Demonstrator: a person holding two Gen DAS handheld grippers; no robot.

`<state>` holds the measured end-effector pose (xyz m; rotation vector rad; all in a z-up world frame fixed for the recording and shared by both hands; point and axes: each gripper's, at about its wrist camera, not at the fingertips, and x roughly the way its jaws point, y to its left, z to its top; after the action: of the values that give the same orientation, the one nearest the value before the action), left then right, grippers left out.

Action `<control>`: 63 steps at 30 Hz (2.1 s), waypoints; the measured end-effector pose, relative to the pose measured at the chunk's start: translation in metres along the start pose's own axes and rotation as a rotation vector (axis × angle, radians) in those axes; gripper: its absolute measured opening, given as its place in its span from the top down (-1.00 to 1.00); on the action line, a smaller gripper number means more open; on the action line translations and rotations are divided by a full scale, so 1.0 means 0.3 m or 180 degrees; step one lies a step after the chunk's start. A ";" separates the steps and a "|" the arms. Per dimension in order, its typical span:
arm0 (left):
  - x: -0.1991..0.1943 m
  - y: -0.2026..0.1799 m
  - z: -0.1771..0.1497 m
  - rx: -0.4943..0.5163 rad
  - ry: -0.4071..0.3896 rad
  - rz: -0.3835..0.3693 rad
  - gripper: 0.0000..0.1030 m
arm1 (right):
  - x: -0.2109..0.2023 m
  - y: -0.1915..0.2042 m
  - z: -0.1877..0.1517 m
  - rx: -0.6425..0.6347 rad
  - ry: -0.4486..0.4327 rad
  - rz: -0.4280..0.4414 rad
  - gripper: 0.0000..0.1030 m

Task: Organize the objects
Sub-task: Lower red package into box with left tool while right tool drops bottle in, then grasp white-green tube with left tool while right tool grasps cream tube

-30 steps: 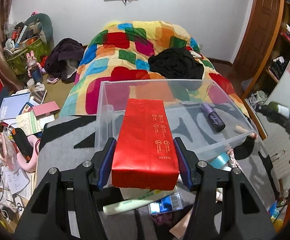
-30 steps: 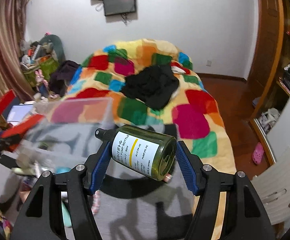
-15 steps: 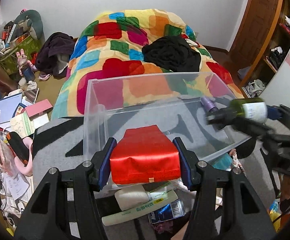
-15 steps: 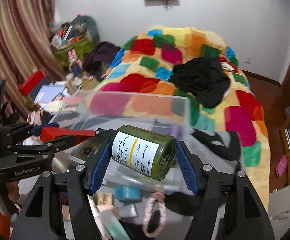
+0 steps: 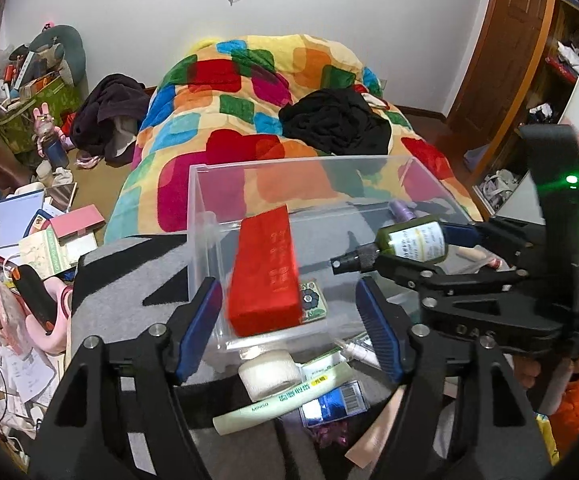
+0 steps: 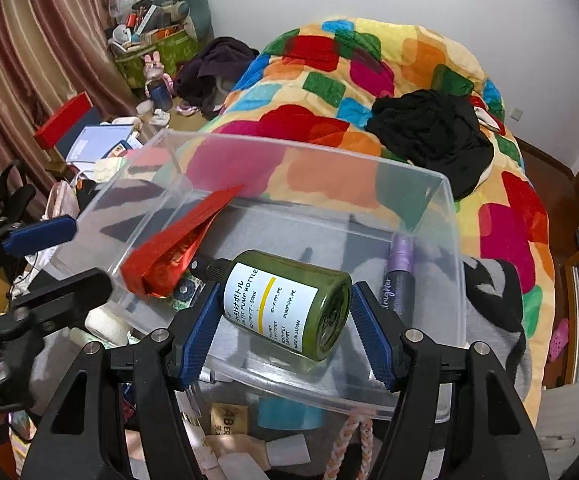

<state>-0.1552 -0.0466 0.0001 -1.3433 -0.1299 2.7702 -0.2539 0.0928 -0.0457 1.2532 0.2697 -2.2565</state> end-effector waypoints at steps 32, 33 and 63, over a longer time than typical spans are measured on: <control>0.053 0.083 -0.281 0.0093 0.0385 0.0011 -0.57 | -0.261 -0.344 -0.264 0.0310 -0.0359 -0.0521 -0.50; 0.061 0.081 -0.283 0.0102 0.0410 0.0016 -0.57 | -0.237 -0.370 -0.272 0.0331 -0.0291 -0.0579 -0.50; -0.061 -0.003 -0.427 0.0120 0.0368 -0.0105 0.71 | -0.117 -0.340 -0.407 0.0154 0.0053 -0.0172 0.73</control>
<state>-0.0432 -0.0411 -0.0646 -1.4738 -0.0928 2.6467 -0.2061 0.2416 -0.0920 1.3045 0.2594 -2.3118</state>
